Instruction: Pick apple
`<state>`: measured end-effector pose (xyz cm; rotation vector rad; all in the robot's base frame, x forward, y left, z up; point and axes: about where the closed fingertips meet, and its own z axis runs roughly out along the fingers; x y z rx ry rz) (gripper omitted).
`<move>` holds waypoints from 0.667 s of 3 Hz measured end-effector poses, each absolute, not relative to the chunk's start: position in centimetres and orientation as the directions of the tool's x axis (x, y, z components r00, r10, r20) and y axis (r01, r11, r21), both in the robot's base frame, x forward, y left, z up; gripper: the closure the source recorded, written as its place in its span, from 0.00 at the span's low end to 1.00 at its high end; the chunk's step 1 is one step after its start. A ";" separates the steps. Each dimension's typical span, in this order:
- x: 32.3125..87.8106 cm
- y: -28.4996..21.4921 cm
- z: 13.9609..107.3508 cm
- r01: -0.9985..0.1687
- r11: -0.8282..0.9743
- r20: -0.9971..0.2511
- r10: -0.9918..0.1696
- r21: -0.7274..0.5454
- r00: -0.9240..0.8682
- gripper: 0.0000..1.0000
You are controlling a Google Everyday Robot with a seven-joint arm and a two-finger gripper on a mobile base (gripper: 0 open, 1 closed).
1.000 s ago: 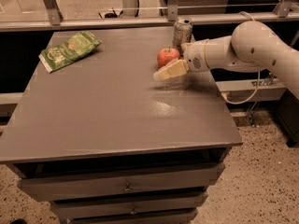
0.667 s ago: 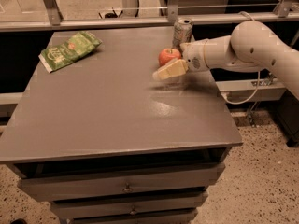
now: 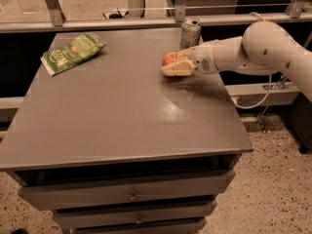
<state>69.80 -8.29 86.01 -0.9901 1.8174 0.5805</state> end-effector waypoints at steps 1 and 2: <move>68.8 -8.3 87.2 -0.837 0.546 -0.903 -0.373 -0.029 -0.212 0.94; 63.4 -8.0 91.0 -0.876 0.482 -0.909 -0.353 0.028 -0.223 1.00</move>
Offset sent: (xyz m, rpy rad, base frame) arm -0.0940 -0.0052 0.0771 0.0598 0.0500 0.1310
